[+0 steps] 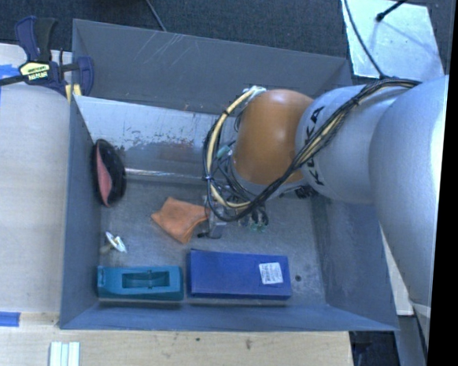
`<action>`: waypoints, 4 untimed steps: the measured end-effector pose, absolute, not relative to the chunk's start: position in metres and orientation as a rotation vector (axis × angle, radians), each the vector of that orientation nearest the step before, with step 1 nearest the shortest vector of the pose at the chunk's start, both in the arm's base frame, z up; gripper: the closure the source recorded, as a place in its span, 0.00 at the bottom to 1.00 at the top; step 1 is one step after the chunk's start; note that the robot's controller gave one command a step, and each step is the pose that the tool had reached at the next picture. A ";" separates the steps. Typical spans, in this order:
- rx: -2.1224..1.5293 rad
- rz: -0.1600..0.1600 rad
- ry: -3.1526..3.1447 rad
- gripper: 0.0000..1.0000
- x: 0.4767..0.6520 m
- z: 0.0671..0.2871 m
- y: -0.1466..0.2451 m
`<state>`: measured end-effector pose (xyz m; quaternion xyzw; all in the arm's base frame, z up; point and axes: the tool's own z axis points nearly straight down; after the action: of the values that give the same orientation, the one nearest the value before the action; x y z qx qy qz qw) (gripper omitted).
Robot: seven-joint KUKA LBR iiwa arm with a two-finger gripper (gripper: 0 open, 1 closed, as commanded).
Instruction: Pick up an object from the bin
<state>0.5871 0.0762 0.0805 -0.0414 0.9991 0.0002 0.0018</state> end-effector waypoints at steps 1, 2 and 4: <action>-0.221 0.001 3.130 1.00 0.599 0.205 0.095; -0.222 0.001 3.130 0.00 0.599 0.204 0.095; -0.342 -0.001 3.111 0.00 0.590 0.175 0.105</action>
Offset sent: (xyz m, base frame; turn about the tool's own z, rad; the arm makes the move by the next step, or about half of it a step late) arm 0.0000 0.0000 0.0000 0.0000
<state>0.5903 0.1046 0.1746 -0.1092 0.9940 -0.0003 0.0061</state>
